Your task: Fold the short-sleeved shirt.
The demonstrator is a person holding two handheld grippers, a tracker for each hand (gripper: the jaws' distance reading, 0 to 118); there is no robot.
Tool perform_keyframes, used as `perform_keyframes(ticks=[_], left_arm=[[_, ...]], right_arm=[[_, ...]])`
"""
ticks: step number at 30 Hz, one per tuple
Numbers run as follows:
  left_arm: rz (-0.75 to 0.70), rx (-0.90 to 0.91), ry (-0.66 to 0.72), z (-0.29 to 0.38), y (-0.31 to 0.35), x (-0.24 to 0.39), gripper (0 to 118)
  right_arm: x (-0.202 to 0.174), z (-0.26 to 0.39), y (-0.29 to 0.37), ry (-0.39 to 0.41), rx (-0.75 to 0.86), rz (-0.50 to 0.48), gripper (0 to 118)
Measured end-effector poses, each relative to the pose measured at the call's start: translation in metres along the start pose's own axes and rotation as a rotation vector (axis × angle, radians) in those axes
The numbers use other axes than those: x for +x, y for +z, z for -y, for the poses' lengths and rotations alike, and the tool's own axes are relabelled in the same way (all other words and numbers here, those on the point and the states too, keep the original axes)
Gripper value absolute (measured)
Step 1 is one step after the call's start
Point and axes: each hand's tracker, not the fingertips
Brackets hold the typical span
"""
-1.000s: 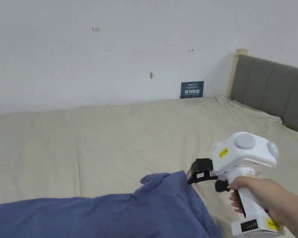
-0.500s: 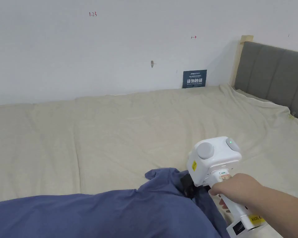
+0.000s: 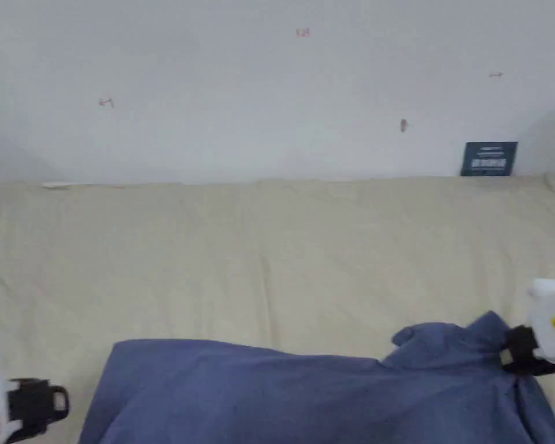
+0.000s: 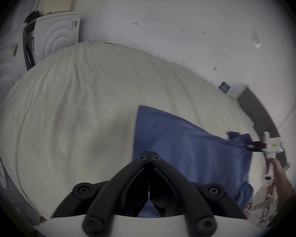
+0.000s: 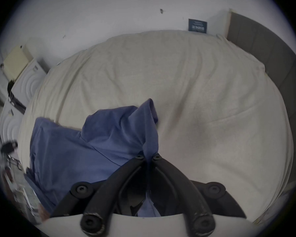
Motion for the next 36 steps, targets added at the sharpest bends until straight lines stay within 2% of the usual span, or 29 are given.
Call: perform_keyframes(ticks=[2, 4, 5, 8, 9, 12, 16, 17, 18, 19, 21, 23, 24, 25, 27, 31, 36], left_arm=[[-0.039, -0.035, -0.051, -0.028, -0.032, -0.002, 0], [-0.039, -0.043, -0.075, -0.051, -0.060, -0.004, 1], [-0.040, -0.051, -0.086, -0.058, -0.072, -0.003, 9], [-0.028, -0.074, -0.084, -0.079, -0.105, 0.000, 94], [-0.009, -0.105, -0.100, -0.086, -0.122, -0.001, 118], [-0.005, -0.162, -0.125, -0.095, -0.154, 0.007, 117], [-0.079, -0.230, -0.169, -0.099, -0.192, 0.015, 117], [-0.082, -0.244, -0.178, -0.098, -0.198, 0.017, 114], [-0.074, -0.254, -0.189, -0.098, -0.203, 0.017, 103], [-0.060, -0.258, -0.212, -0.096, -0.205, 0.017, 101], [-0.127, -0.269, -0.333, -0.089, -0.208, 0.020, 99], [-0.109, -0.236, -0.342, -0.087, -0.199, 0.025, 93], [-0.103, -0.217, -0.352, -0.085, -0.191, 0.029, 77], [-0.092, -0.203, -0.374, -0.081, -0.185, 0.033, 56], [-0.101, -0.202, -0.456, -0.070, -0.179, 0.044, 8], [-0.154, -0.197, -0.480, -0.059, -0.173, 0.051, 6], [-0.118, -0.098, -0.424, -0.069, -0.137, 0.058, 4]], right_arm=[[-0.003, 0.003, -0.001, 0.027, 0.012, 0.005, 1], [-0.007, 0.005, -0.003, 0.020, 0.004, -0.001, 1], [-0.006, 0.005, -0.006, 0.012, -0.004, -0.010, 1], [-0.006, 0.005, -0.015, 0.001, -0.027, -0.015, 1], [-0.006, 0.006, -0.017, 0.000, -0.034, -0.018, 1], [-0.008, 0.007, -0.023, 0.016, -0.049, -0.015, 1], [-0.007, 0.008, -0.028, 0.017, -0.058, -0.016, 1], [-0.006, 0.008, -0.030, 0.013, -0.064, -0.017, 1], [-0.006, 0.009, -0.031, 0.008, -0.068, -0.018, 1], [-0.006, 0.009, -0.033, 0.005, -0.071, -0.018, 1], [-0.006, 0.009, -0.036, 0.004, -0.077, -0.015, 1], [-0.008, 0.009, -0.038, 0.015, -0.083, -0.009, 1], [-0.007, 0.009, -0.040, 0.020, -0.082, -0.006, 1], [-0.008, 0.009, -0.040, 0.024, -0.081, -0.003, 1], [-0.008, 0.009, -0.040, 0.029, -0.078, 0.000, 1], [-0.008, 0.010, -0.033, 0.027, -0.049, 0.004, 1], [-0.004, 0.007, 0.007, 0.018, 0.050, -0.016, 1]])
